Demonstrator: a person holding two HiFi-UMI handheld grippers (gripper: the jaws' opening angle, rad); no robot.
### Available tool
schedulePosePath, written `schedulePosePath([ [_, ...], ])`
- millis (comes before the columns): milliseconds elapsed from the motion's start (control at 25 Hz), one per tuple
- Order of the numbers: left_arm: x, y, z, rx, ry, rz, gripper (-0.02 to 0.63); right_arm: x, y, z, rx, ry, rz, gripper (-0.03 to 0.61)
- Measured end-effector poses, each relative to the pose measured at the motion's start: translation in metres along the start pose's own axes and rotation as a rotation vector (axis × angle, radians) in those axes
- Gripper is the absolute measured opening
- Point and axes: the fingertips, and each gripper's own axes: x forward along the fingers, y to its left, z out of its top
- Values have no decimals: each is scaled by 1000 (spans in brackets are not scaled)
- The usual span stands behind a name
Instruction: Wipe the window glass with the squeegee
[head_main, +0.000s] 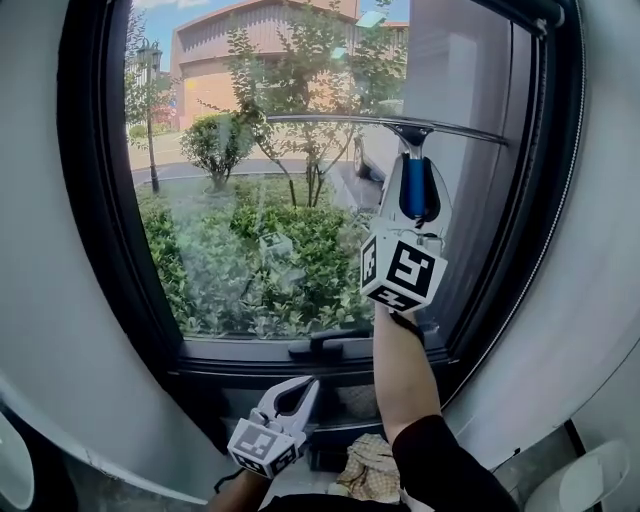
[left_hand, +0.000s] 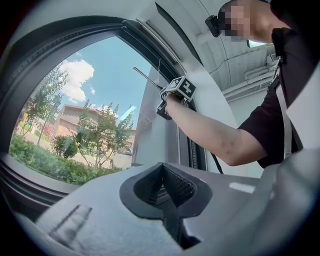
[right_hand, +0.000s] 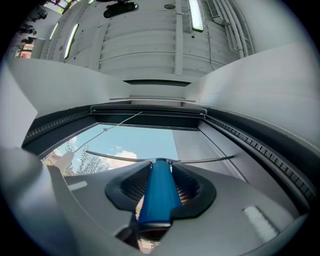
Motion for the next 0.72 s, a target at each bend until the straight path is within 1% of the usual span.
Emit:
schedulePosePath([
  [440,-10,-8,-10,-29,19,8,-1,-22,-1,-14,-4,44,2,130],
  [720,-21,-2,-13,-13,29,44,0,-31,0,-20,10,60,-12,129],
])
